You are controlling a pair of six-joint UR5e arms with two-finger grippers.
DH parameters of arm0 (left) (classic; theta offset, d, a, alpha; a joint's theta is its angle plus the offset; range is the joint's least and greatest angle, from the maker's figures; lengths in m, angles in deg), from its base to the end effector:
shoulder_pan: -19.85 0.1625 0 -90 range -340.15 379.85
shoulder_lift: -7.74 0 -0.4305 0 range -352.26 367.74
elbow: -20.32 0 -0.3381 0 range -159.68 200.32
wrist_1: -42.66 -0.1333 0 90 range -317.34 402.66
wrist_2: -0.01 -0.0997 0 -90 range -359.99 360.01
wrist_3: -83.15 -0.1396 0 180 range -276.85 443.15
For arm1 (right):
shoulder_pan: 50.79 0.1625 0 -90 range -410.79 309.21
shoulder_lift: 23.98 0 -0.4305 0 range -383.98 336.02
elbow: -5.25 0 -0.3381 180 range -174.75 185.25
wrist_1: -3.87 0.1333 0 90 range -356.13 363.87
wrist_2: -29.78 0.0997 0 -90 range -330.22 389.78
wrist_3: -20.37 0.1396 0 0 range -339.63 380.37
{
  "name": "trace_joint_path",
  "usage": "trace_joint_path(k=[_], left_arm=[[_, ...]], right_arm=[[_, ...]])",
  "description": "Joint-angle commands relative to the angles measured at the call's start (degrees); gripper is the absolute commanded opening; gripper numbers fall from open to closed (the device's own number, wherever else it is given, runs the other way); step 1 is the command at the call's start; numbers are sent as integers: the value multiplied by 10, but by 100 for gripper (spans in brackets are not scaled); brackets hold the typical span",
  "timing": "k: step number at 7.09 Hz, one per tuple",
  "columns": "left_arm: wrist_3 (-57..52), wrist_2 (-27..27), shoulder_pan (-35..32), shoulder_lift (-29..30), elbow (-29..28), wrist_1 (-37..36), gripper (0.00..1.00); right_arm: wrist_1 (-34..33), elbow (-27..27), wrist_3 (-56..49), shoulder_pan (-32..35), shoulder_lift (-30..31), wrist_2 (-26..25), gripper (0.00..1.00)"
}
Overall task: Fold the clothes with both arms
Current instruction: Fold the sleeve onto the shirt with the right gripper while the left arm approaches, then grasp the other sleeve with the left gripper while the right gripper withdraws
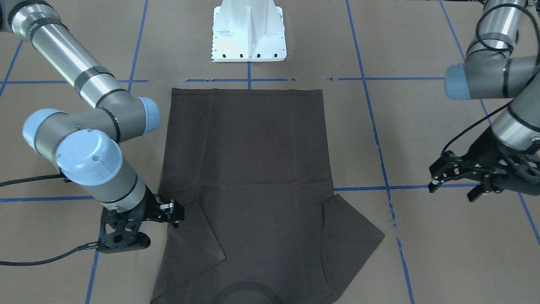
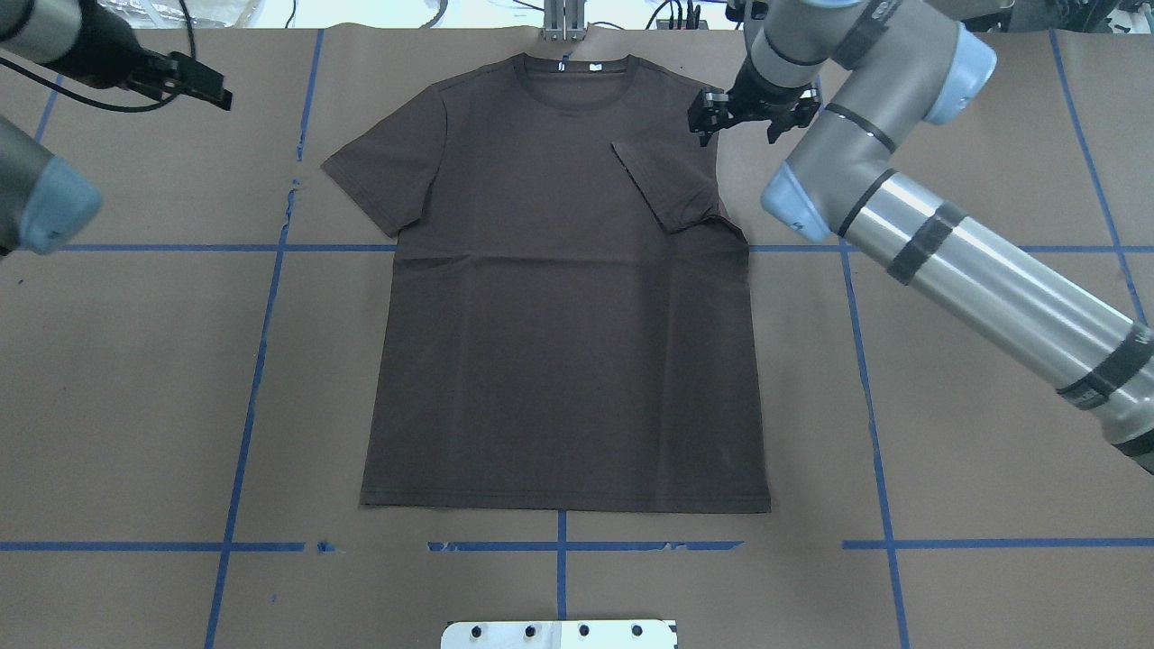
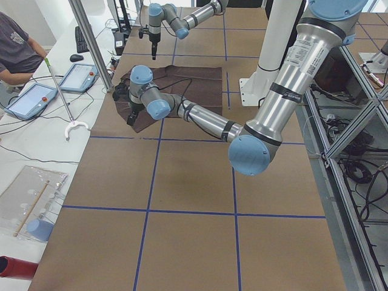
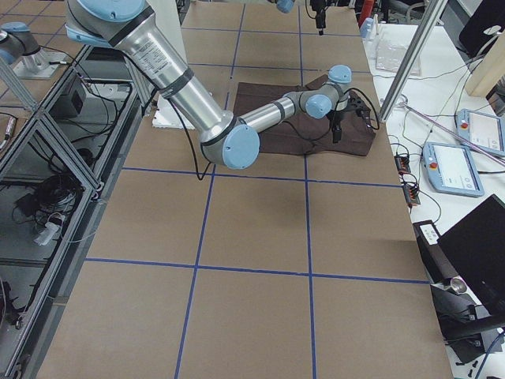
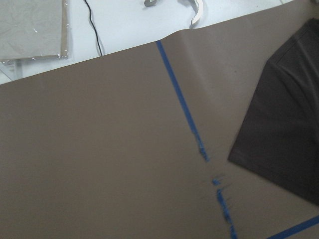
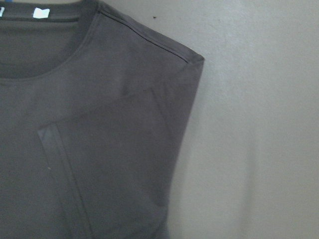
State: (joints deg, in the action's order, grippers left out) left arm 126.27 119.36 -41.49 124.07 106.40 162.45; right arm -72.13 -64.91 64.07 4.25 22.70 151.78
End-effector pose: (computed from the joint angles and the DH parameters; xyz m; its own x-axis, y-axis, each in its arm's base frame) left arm 0.2600 -0.6109 0.4152 0.6236 0.1856 -0.7594 0.1813 0.9106 0.3714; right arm -0.3849 -0.6541 0.3743 0.6831 -0.0930 0.7244 -0.0238 0.9885 0.1494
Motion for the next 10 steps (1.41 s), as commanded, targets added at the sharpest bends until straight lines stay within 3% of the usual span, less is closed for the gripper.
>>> trace_joint_path(k=[1, 3, 8, 10], left_arm=[[150, -136, 95, 40, -81, 99, 100], [174, -216, 117, 68, -188, 177, 100], [185, -273, 142, 107, -274, 203, 99], [185, -273, 142, 108, -302, 230, 95]], right_arm=[[-97, -36, -123, 66, 35, 93, 100], [-124, -98, -143, 74, 79, 95, 100], [-119, -111, -128, 51, 86, 84, 100], [-115, -110, -112, 45, 85, 84, 100]])
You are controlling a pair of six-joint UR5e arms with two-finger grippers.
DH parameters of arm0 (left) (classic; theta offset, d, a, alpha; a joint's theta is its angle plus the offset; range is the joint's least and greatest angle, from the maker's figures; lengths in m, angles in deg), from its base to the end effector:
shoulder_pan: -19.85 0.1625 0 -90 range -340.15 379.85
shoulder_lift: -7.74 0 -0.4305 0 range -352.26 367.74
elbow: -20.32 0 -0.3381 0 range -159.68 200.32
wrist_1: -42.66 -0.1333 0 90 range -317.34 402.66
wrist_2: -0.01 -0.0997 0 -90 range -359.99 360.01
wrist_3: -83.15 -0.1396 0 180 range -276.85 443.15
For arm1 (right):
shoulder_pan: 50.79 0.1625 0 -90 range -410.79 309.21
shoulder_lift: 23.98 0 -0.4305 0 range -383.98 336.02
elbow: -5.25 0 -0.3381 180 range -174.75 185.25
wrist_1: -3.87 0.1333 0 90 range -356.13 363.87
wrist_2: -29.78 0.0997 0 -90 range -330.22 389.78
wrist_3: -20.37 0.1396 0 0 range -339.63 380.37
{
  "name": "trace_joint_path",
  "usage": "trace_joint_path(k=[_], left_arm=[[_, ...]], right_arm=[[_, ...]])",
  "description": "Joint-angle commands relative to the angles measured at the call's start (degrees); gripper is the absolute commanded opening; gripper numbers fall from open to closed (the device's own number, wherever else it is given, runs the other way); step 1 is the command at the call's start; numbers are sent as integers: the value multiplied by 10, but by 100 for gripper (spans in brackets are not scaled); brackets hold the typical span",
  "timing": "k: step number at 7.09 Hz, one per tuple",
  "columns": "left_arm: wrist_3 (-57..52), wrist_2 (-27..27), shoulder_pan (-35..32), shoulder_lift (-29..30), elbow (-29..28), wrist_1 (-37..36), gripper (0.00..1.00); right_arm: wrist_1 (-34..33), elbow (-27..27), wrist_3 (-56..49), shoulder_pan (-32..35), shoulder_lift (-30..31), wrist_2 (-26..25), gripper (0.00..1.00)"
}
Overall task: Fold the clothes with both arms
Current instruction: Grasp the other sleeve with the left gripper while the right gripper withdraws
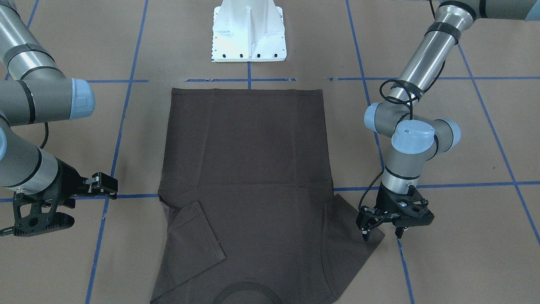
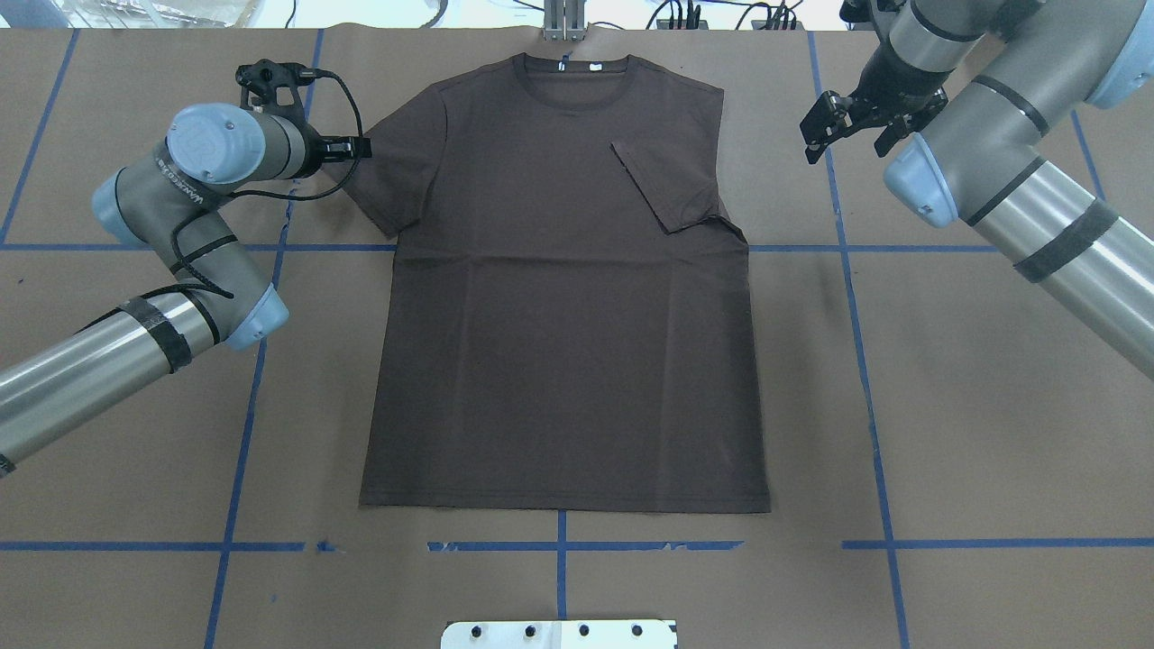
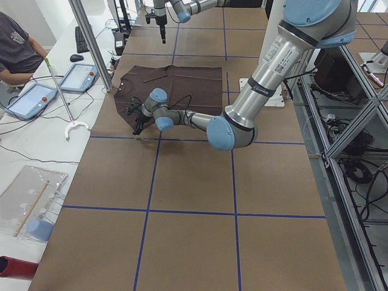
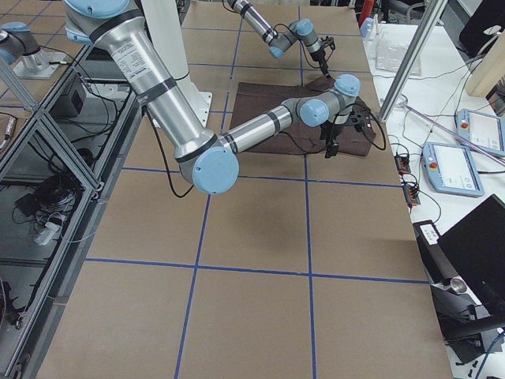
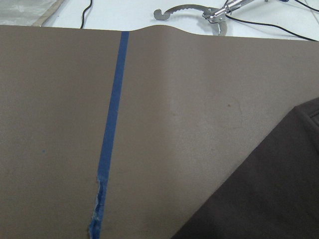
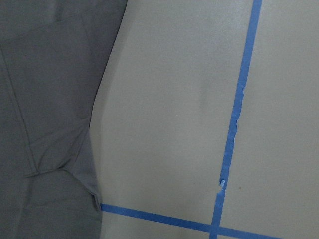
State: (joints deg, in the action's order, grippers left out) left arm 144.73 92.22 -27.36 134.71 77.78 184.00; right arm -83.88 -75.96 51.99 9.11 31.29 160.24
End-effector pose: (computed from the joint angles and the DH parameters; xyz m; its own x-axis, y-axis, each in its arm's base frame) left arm 0.4274 -0.6501 0.4764 0.6748 -0.0289 -0.7375 0.4440 0.8140 0.3744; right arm -0.3078 -0.6161 0.4149 0.6614 -0.1510 0.7347 0.1119 0.9884 0.1024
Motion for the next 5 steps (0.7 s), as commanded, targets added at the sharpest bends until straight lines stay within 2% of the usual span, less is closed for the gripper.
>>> trace_joint_path(k=[1, 3, 5], left_arm=[[-1, -2, 1, 1, -16, 15, 89], [-4, 2, 0, 1, -16, 15, 56], [-6, 3, 0, 1, -10, 14, 37]], right_arm=[[1, 1, 10, -5, -2, 0, 100], [1, 1, 10, -5, -3, 0, 100], [1, 1, 10, -5, -4, 0, 100]])
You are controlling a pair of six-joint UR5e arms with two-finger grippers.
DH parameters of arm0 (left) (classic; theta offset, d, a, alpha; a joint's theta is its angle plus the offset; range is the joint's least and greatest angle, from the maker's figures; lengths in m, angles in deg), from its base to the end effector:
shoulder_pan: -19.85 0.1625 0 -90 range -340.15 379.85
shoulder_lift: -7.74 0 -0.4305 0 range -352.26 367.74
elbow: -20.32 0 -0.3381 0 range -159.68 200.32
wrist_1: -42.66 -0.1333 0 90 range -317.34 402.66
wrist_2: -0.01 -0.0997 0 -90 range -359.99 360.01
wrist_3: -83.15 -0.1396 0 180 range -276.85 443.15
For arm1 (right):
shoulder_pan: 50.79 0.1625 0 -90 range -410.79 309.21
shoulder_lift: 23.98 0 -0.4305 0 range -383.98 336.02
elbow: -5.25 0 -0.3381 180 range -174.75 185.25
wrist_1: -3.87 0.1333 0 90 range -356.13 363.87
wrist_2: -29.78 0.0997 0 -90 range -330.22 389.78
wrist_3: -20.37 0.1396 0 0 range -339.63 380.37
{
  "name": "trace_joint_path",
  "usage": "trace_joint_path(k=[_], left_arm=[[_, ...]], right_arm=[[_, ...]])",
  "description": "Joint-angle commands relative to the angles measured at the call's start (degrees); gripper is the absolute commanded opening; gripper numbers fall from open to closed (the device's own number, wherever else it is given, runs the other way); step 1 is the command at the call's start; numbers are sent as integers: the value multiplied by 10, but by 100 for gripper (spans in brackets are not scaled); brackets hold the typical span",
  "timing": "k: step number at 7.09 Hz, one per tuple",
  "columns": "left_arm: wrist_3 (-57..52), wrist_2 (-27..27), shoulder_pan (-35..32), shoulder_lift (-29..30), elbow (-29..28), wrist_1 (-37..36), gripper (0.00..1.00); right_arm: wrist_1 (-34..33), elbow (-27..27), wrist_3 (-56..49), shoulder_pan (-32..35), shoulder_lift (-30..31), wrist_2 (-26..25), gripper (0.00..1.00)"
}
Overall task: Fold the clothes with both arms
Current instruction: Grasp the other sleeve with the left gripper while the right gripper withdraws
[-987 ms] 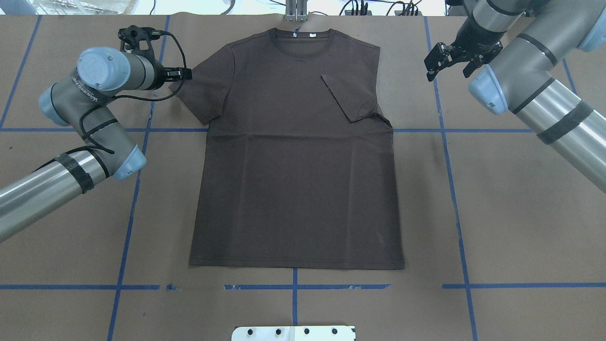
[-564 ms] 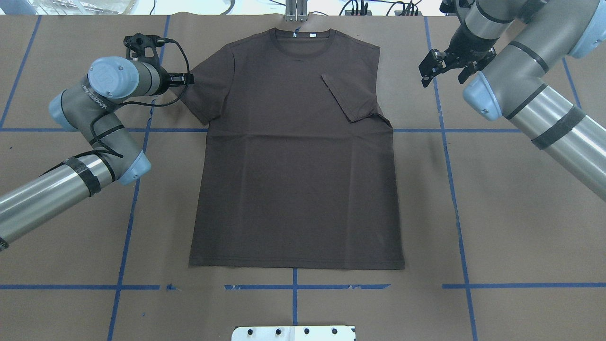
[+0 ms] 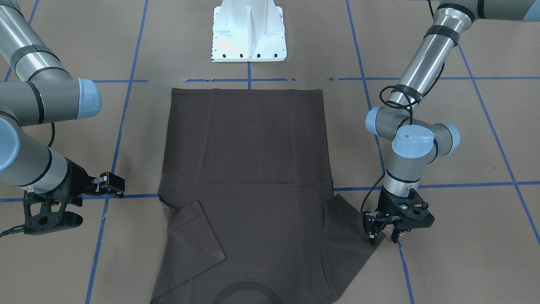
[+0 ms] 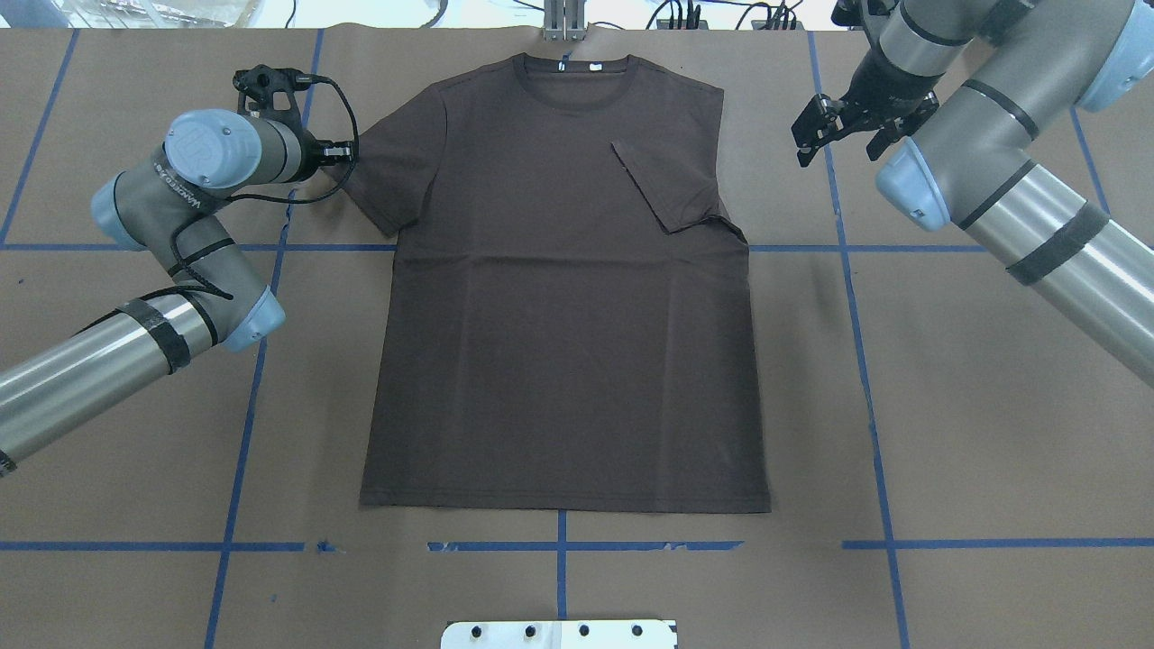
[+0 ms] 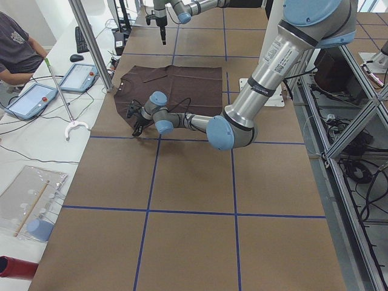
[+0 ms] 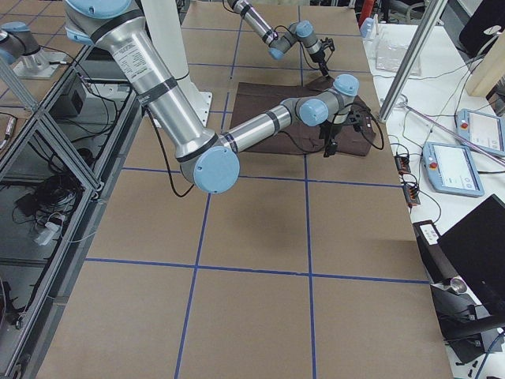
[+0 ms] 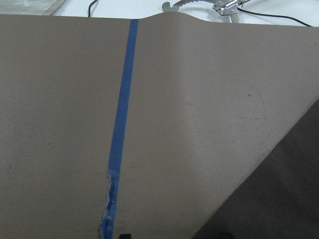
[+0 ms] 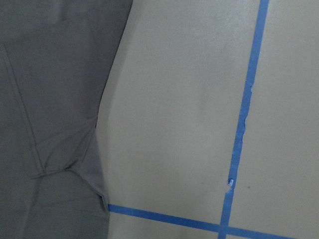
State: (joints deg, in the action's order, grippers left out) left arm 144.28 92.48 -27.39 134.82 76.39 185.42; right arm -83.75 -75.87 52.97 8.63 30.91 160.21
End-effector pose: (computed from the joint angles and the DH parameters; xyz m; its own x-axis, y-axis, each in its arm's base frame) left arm 0.4283 -0.6507 0.4830 0.6757 -0.0202 -0.7369 0.4374 0.8156 0.3787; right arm -0.3139 -0.6152 0.4108 0.6596 -0.1443 0.7376 0.1083 0.9894 0.0967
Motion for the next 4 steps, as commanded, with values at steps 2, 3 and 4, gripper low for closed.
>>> trace_joint_path(k=[2, 3, 4], left_arm=[[-2, 3, 0, -1, 16, -3, 30], [-2, 3, 0, -1, 18, -5, 22], [-2, 3, 0, -2, 25, -5, 3]], right_arm=[[0, 0, 0, 0, 0, 0, 100], [0, 0, 0, 0, 0, 0, 100], [0, 1, 1, -1, 0, 0, 100]])
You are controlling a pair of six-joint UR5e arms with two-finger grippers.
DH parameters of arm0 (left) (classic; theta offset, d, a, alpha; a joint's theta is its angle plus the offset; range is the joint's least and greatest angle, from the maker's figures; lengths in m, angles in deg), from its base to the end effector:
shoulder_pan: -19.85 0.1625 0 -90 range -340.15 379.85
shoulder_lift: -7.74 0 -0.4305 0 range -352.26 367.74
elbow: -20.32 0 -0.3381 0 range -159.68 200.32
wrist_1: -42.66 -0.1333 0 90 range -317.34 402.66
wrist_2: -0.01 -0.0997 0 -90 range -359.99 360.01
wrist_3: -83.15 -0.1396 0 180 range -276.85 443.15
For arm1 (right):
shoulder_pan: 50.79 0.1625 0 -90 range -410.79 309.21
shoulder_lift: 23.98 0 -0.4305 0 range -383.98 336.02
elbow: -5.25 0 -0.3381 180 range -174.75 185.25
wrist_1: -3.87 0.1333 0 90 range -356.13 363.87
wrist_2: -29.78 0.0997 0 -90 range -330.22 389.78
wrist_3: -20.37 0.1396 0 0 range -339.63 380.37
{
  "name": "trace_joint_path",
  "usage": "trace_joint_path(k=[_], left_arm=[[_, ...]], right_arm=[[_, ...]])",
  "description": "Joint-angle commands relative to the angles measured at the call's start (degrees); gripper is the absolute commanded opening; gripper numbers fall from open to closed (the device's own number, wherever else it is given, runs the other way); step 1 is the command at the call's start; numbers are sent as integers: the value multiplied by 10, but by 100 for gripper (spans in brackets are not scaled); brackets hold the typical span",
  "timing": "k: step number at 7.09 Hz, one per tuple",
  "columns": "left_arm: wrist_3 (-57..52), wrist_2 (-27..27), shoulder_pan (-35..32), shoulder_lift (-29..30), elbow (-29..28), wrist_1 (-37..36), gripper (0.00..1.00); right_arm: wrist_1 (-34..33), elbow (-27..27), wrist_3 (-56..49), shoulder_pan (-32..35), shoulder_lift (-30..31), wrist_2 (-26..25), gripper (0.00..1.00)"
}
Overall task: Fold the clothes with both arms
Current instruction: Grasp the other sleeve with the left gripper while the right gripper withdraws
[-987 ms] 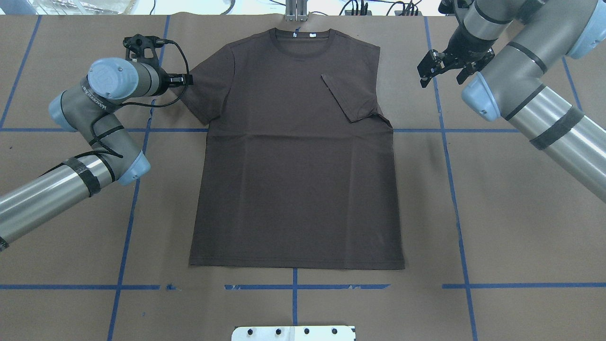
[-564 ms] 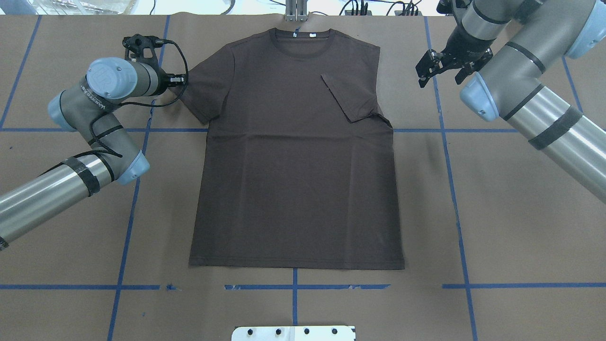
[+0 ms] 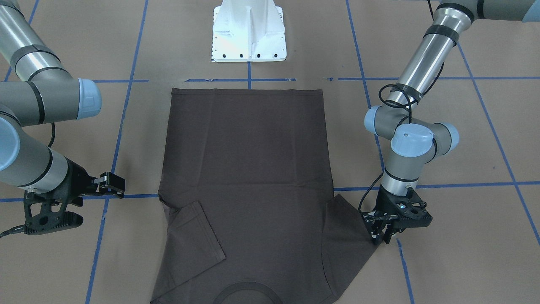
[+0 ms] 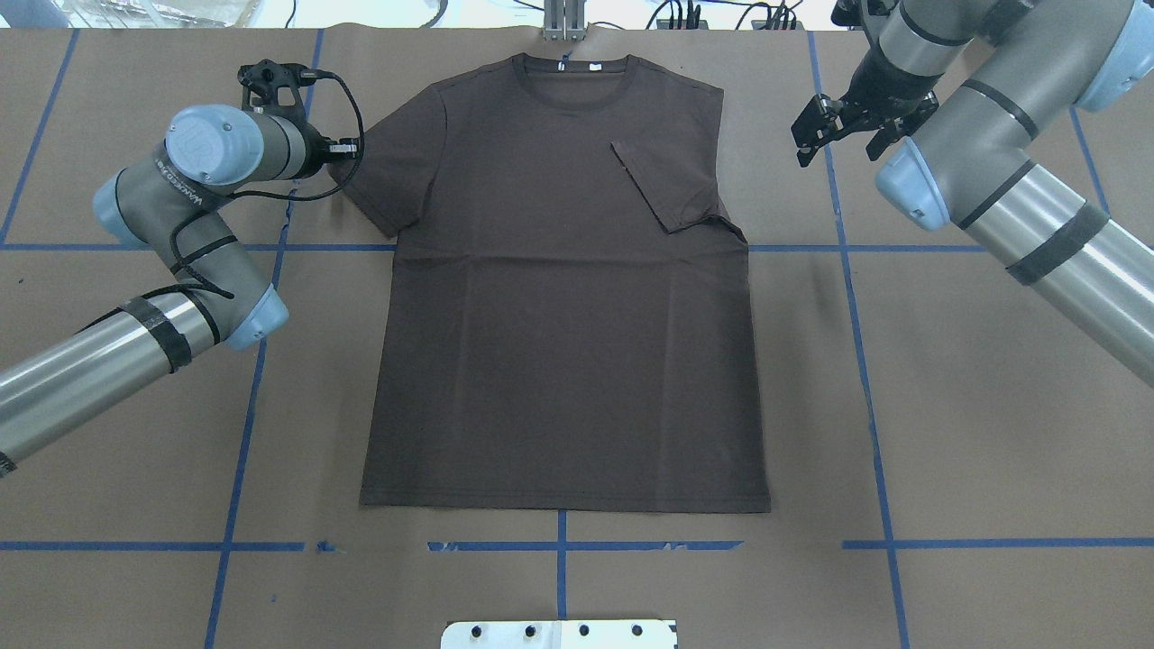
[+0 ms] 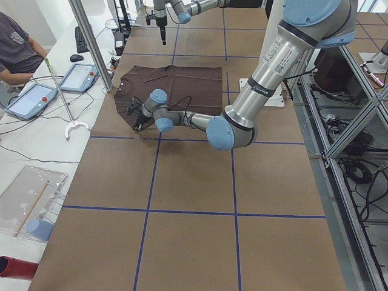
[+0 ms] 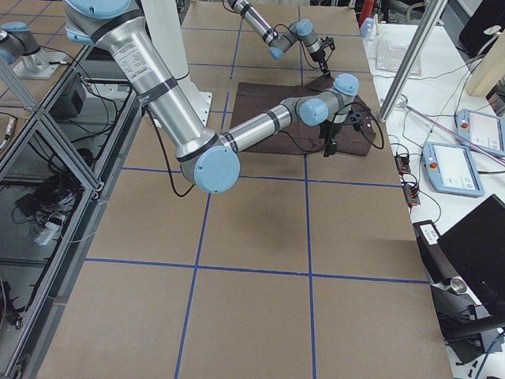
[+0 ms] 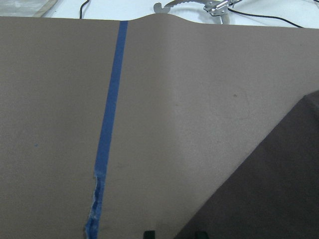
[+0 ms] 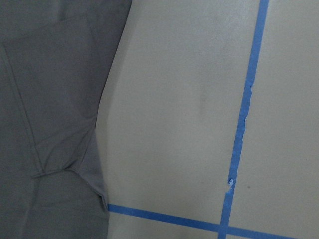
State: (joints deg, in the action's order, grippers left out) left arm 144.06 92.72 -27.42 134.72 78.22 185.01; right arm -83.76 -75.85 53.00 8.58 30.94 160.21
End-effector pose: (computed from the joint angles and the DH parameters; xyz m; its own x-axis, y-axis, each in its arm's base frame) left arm 0.4274 -0.6494 0.4693 0.6646 -0.0037 -0.7472 0.4390 0.8111 0.3864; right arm -0.3143 -0.6148 0.4113 0.6599 -0.1437 0.7375 0.1089 0.9895 0.0953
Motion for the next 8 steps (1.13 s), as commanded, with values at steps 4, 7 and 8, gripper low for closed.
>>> trace_joint_path(k=[4, 7, 8], left_arm=[[8, 38, 1, 27, 71, -103, 0], [97, 41, 20, 146, 35, -161, 0], [133, 40, 43, 177, 2, -161, 0]], right_arm=[[0, 0, 1, 0, 2, 0, 100], [1, -5, 2, 1, 3, 0, 100], [1, -4, 2, 1, 4, 0, 100]])
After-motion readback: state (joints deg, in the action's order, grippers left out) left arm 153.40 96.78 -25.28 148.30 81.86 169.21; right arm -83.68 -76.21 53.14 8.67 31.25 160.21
